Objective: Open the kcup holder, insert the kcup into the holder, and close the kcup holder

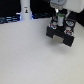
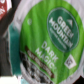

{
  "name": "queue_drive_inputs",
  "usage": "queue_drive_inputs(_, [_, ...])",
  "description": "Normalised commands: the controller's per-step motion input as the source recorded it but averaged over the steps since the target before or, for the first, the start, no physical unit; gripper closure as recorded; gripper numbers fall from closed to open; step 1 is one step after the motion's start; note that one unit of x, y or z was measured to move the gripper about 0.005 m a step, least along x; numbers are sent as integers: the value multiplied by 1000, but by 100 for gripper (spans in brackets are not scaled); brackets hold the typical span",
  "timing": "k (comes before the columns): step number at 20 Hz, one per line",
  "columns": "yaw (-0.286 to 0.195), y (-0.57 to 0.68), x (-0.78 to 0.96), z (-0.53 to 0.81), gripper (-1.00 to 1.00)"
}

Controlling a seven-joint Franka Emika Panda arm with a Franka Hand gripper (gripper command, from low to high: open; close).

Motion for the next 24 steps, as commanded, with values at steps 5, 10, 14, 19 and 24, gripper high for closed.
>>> queue_drive_inputs(5, [0, 155, 142, 73, 100])
queue_drive_inputs(10, [30, 324, 84, 109, 100])
queue_drive_inputs(14, [35, 310, 72, 78, 100])
queue_drive_inputs(19, [8, 77, 43, -93, 100])
queue_drive_inputs(24, [12, 49, -2, -174, 100])
